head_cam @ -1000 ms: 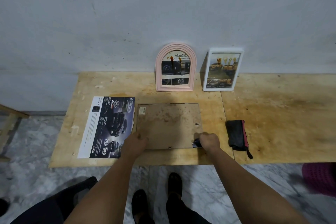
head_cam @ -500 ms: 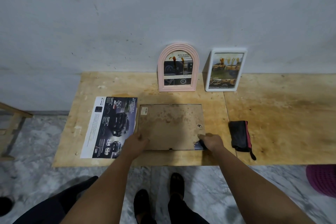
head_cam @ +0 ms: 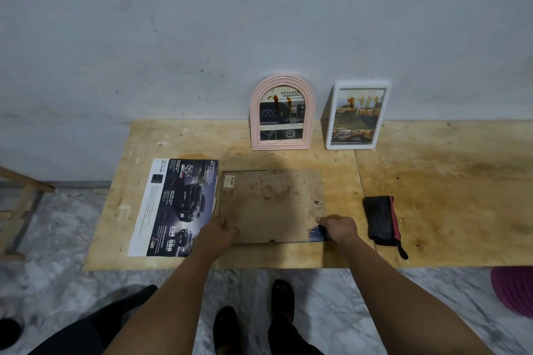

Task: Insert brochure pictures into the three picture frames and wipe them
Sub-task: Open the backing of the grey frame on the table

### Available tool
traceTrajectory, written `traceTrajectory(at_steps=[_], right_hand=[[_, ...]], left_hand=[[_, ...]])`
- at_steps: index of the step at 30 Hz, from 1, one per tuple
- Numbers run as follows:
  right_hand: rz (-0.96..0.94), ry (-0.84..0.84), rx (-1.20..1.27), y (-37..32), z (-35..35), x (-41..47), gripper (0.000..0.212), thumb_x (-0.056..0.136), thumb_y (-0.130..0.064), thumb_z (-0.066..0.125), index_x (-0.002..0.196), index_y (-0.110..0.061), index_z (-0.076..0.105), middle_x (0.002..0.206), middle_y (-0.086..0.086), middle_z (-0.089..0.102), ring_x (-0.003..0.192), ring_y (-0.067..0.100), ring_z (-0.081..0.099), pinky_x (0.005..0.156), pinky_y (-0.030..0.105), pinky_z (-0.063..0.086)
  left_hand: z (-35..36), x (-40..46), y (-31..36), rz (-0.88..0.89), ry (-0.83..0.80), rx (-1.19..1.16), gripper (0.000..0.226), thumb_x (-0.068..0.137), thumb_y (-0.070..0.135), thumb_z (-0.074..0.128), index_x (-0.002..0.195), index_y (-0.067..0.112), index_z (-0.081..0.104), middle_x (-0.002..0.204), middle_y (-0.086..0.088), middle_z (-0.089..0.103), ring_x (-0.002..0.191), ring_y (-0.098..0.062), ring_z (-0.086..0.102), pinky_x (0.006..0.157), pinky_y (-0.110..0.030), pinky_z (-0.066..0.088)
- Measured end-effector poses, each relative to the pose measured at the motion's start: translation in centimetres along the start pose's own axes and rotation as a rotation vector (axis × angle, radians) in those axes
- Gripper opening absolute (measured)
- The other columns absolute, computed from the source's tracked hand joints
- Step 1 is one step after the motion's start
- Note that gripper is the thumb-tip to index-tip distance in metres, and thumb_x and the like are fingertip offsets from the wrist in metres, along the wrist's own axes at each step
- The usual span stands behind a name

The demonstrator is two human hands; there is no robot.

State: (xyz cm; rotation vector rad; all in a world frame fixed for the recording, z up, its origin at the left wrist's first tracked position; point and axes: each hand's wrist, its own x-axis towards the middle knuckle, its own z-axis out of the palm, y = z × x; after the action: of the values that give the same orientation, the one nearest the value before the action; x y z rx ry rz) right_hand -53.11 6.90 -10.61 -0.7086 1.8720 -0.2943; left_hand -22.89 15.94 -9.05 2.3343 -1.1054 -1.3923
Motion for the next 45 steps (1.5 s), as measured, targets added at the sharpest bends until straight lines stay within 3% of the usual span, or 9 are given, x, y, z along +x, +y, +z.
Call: traceTrajectory(at_steps=[6, 11, 18, 22, 25, 29, 33, 38, 45], right_hand=[[0.018, 0.007, 0.117, 0.5, 0.1, -0.1, 0.025, 0.083, -0.019, 0.084, 0.071, -0.003, 0.071, 0.08, 0.011, 0.071, 0.084, 0.029, 0.063, 0.084, 0.041, 0.05], [0.021, 0.009, 0.165, 0.9, 0.1, -0.3, 0.022, 0.08, -0.017, 0.086, 0.08, 0.003, 0.077, 0.087, 0.015, 0.076, 0.085, 0.028, 0.064, 0.088, 0.042, 0.052], [0.026, 0.048, 0.189, 0.9, 0.3, -0.4, 0.025, 0.074, -0.013, 0.091, 0.09, -0.006, 0.072, 0.095, 0.014, 0.074, 0.099, 0.033, 0.067, 0.099, 0.048, 0.053], [-0.016, 0.012, 0.24, 0.9, 0.1, -0.6, 0.021, 0.077, 0.002, 0.084, 0.08, -0.007, 0.066, 0.08, 0.017, 0.074, 0.089, 0.036, 0.072, 0.095, 0.048, 0.056], [-0.037, -0.003, 0.235, 0.9, 0.0, -0.8, 0.016, 0.082, -0.005, 0.082, 0.075, -0.005, 0.068, 0.085, 0.021, 0.074, 0.081, 0.03, 0.066, 0.089, 0.047, 0.055], [-0.032, -0.018, 0.235, 0.8, 0.0, -0.6, 0.012, 0.09, -0.008, 0.074, 0.083, -0.002, 0.068, 0.09, 0.021, 0.072, 0.085, 0.031, 0.064, 0.089, 0.045, 0.052], [-0.001, -0.04, 0.254, 0.6, -0.3, -0.4, 0.009, 0.094, -0.005, 0.069, 0.087, 0.0, 0.065, 0.087, 0.018, 0.067, 0.08, 0.026, 0.059, 0.081, 0.038, 0.048], [-0.001, -0.048, 0.289, 1.0, -0.7, -0.2, 0.008, 0.095, -0.004, 0.068, 0.088, 0.0, 0.066, 0.084, 0.015, 0.065, 0.076, 0.023, 0.057, 0.067, 0.031, 0.047], [-0.007, -0.049, 0.308, 1.4, -1.0, -0.3, 0.007, 0.095, -0.004, 0.067, 0.089, -0.002, 0.063, 0.083, 0.016, 0.064, 0.074, 0.022, 0.057, 0.065, 0.031, 0.046]], left_hand=[[0.0, -0.7, 0.6, -0.03, -0.01, 0.001, 0.08, 0.08, 0.057, 0.057, 0.144, 0.009, 0.052, 0.138, -0.015, 0.058, 0.123, -0.034, 0.056, 0.097, -0.038, 0.046], [0.4, -0.5, 0.6, -0.037, 0.013, 0.056, 0.059, 0.098, 0.04, 0.061, 0.144, 0.005, 0.05, 0.143, -0.015, 0.053, 0.129, -0.034, 0.053, 0.093, -0.032, 0.04], [0.1, -0.7, 0.4, -0.047, -0.019, 0.029, 0.073, 0.079, 0.059, 0.055, 0.133, 0.011, 0.057, 0.13, -0.013, 0.06, 0.121, -0.033, 0.058, 0.098, -0.038, 0.048], [0.3, -0.9, 0.7, -0.053, -0.006, 0.023, 0.086, 0.072, 0.058, 0.051, 0.141, 0.007, 0.054, 0.141, -0.015, 0.057, 0.128, -0.033, 0.054, 0.097, -0.035, 0.042], [0.6, -0.9, 0.8, -0.05, 0.013, 0.013, 0.086, 0.072, 0.056, 0.052, 0.142, 0.007, 0.053, 0.14, -0.015, 0.057, 0.127, -0.032, 0.055, 0.091, -0.032, 0.04], [1.0, -0.5, 0.4, -0.05, 0.035, 0.03, 0.067, 0.096, 0.039, 0.062, 0.153, 0.01, 0.042, 0.149, -0.013, 0.052, 0.133, -0.033, 0.052, 0.094, -0.034, 0.039], [1.1, -0.6, 0.7, -0.022, 0.042, 0.091, 0.064, 0.097, 0.037, 0.06, 0.153, 0.011, 0.04, 0.147, -0.011, 0.052, 0.127, -0.031, 0.054, 0.088, -0.032, 0.038], [1.3, -0.7, 0.6, 0.022, 0.042, 0.166, 0.064, 0.099, 0.036, 0.058, 0.155, 0.012, 0.039, 0.153, -0.011, 0.046, 0.13, -0.033, 0.054, 0.096, -0.036, 0.044], [1.6, -0.6, 0.4, 0.047, 0.023, 0.218, 0.069, 0.099, 0.037, 0.058, 0.158, 0.011, 0.033, 0.155, -0.013, 0.043, 0.128, -0.034, 0.055, 0.097, -0.038, 0.047]])
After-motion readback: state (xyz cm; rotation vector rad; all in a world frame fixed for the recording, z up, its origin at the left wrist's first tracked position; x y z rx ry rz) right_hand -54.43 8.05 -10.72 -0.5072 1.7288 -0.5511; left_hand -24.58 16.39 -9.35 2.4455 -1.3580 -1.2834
